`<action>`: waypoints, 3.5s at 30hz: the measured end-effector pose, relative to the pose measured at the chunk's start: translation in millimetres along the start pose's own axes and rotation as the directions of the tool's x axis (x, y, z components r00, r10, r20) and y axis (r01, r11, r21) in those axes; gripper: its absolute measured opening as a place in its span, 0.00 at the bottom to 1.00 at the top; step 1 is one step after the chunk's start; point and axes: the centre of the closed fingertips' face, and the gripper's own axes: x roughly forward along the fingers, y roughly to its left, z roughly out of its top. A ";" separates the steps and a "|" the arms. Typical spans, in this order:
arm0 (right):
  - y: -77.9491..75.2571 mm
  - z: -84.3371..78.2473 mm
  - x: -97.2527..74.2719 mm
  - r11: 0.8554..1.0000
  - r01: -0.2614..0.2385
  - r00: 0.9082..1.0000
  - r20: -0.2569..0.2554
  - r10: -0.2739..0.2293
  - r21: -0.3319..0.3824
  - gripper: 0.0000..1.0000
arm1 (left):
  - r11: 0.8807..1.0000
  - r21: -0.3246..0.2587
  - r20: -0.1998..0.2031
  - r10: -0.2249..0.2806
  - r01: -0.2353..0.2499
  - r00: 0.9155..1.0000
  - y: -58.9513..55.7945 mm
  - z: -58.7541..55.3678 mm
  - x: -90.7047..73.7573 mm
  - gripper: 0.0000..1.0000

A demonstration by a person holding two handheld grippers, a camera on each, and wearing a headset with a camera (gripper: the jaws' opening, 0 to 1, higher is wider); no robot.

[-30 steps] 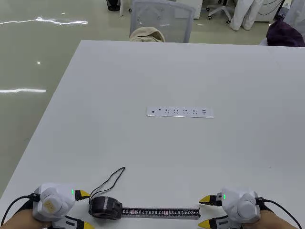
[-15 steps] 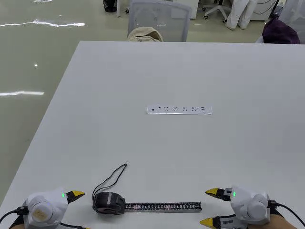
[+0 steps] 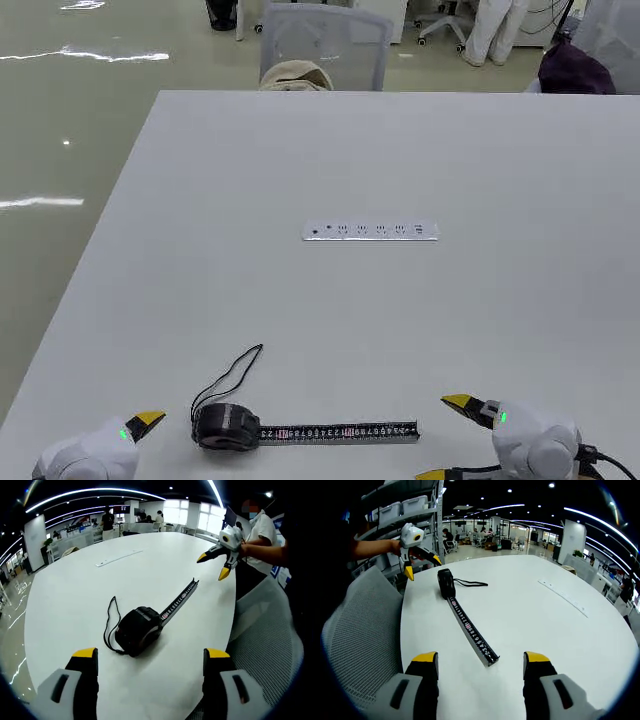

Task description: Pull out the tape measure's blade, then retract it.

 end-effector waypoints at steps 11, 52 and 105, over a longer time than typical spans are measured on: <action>7.4 1.1 -11.6 0.991 0.105 0.994 0.000 -0.105 0.079 0.77 | 0.995 -0.071 0.041 0.067 -0.064 0.997 -18.2 13.1 -5.0 0.93; 40.0 7.2 -20.8 0.933 0.260 0.965 -0.021 -0.263 0.247 0.89 | 0.919 -0.263 0.092 0.326 -0.293 0.941 -42.7 23.4 -6.7 0.99; 30.7 -4.2 -4.7 0.961 0.206 0.978 -0.002 -0.209 0.186 0.73 | 0.803 -0.391 0.027 0.498 -0.450 0.867 -19.2 19.1 9.8 0.81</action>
